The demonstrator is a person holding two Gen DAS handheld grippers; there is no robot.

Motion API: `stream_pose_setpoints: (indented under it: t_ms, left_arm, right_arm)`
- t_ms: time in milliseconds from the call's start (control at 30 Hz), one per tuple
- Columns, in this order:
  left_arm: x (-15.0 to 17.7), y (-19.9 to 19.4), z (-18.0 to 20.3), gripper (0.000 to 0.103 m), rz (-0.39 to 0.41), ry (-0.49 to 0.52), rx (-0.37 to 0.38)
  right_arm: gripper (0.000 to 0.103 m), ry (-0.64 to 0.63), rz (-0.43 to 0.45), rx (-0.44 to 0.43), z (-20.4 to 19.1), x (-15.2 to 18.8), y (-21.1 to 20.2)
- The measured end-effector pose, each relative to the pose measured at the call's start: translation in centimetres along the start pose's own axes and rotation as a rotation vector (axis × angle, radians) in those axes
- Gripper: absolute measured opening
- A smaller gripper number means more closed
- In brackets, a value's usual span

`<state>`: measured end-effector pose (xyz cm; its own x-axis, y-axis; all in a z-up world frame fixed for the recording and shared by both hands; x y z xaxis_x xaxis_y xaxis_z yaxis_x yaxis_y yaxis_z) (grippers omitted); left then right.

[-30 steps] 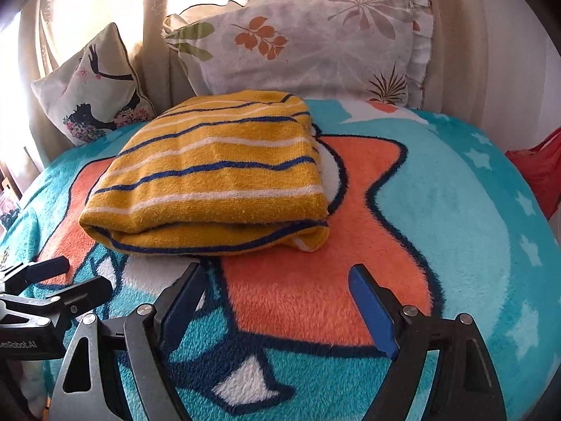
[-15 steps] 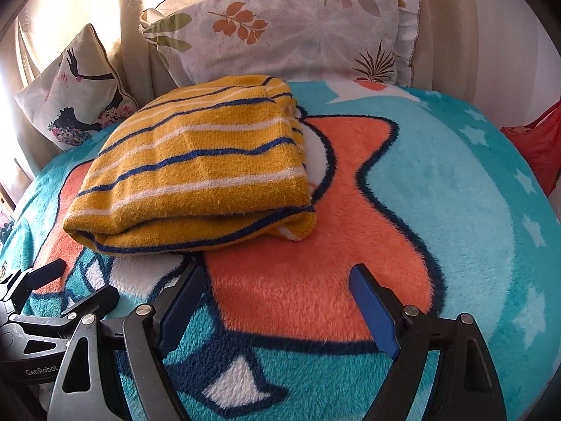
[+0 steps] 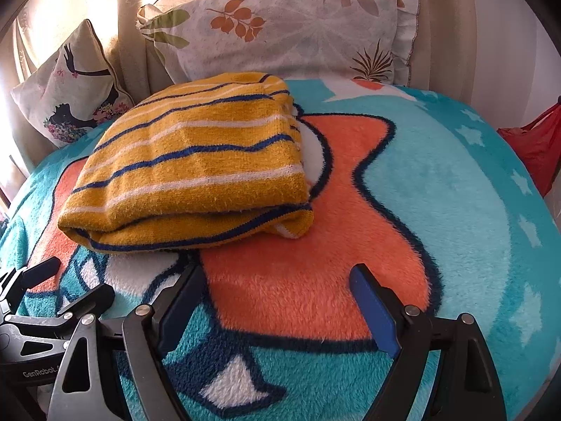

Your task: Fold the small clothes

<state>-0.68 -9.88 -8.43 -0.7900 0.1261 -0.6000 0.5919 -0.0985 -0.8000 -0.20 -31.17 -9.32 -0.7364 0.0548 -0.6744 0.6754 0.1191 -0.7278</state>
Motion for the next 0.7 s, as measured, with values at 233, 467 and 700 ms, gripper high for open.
stream_pose_setpoints:
  t_ms: [233, 467, 700]
  left_arm:
    - [0.05, -0.03, 0.00, 0.103, 0.000, 0.000, -0.002]
    - [0.04, 0.02, 0.02, 0.103, 0.001, 0.000, -0.003]
    - [0.06, 0.01, 0.01, 0.103, 0.001, 0.001, -0.003]
  right_arm:
    - [0.089, 0.002, 0.000, 0.001, 0.04, -0.01, 0.03]
    - [0.090, 0.001, 0.000, 0.000, 0.04, -0.02, 0.05]
    - [0.090, 0.008, 0.002, -0.005, 0.08, 0.04, 0.10]
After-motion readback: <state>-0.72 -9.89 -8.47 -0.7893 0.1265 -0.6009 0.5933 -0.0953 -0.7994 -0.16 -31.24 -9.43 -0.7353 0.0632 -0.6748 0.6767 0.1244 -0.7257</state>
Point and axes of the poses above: each gripper's, at about its wrist camera, not at the fingertips, and y roughly the way its jaws point, z to its right, x to its underside, the point moved 8 cm from there along y, roughly the way its jaws point
